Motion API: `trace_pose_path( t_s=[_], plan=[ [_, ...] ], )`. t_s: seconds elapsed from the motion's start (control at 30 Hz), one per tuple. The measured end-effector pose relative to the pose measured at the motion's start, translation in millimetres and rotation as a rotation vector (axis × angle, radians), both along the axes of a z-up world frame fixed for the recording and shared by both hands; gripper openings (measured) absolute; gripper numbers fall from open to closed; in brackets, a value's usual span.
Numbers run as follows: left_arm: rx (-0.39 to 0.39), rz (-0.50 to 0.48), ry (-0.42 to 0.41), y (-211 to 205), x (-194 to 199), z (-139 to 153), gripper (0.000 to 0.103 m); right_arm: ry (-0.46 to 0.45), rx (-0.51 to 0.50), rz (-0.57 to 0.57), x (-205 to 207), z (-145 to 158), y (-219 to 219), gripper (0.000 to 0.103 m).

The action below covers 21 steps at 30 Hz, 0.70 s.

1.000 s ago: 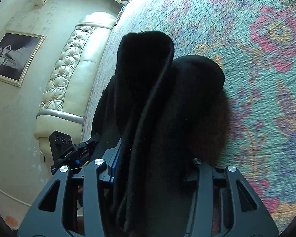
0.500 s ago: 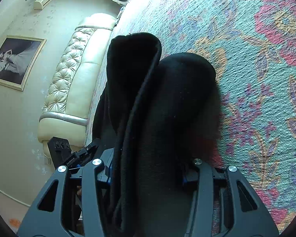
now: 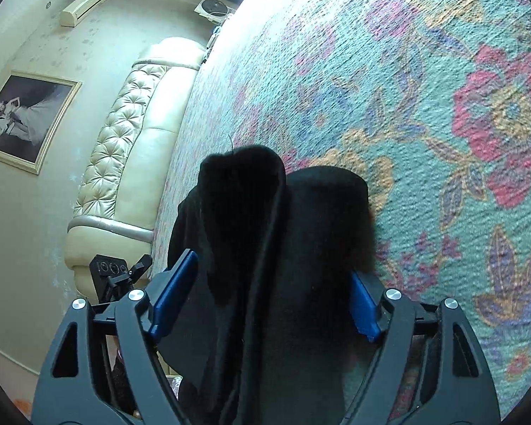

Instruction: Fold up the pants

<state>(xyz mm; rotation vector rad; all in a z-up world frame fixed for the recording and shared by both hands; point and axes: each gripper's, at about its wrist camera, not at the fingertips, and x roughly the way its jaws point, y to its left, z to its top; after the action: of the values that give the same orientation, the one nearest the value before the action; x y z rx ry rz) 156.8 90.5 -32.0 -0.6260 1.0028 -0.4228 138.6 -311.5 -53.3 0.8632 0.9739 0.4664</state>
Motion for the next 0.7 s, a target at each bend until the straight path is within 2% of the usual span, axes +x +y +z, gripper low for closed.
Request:
trace_pose_path(
  t_s=[0.17,0.27,0.37,0.47,0.6,0.63,0.67,0.7],
  plan=[
    [0.039,-0.023,0.017,-16,35,-12,0.078,-0.001,-0.100,0.002,-2,10,4,0.084],
    [0.051,-0.046,0.016,-22,41,-16,0.078,-0.045,-0.162,-0.030,-11,26,-5,0.084],
    [0.054,-0.069,0.007,-25,44,-21,0.078,-0.031,-0.125,-0.079,-4,23,-26,0.084],
    [0.046,-0.079,0.006,-26,49,-21,0.078,0.000,-0.026,-0.040,16,5,-28,0.085],
    [0.037,-0.087,0.010,-30,58,-23,0.081,-0.030,-0.021,0.020,37,7,-9,0.086],
    [0.041,-0.093,0.004,-30,60,-23,0.081,-0.031,-0.038,0.041,41,7,-1,0.084],
    [0.053,-0.102,0.002,-33,61,-23,0.081,-0.030,-0.049,0.068,43,7,5,0.068],
    [0.074,-0.112,-0.002,-36,62,-22,0.081,-0.016,-0.039,0.083,44,4,8,0.056]
  ],
)
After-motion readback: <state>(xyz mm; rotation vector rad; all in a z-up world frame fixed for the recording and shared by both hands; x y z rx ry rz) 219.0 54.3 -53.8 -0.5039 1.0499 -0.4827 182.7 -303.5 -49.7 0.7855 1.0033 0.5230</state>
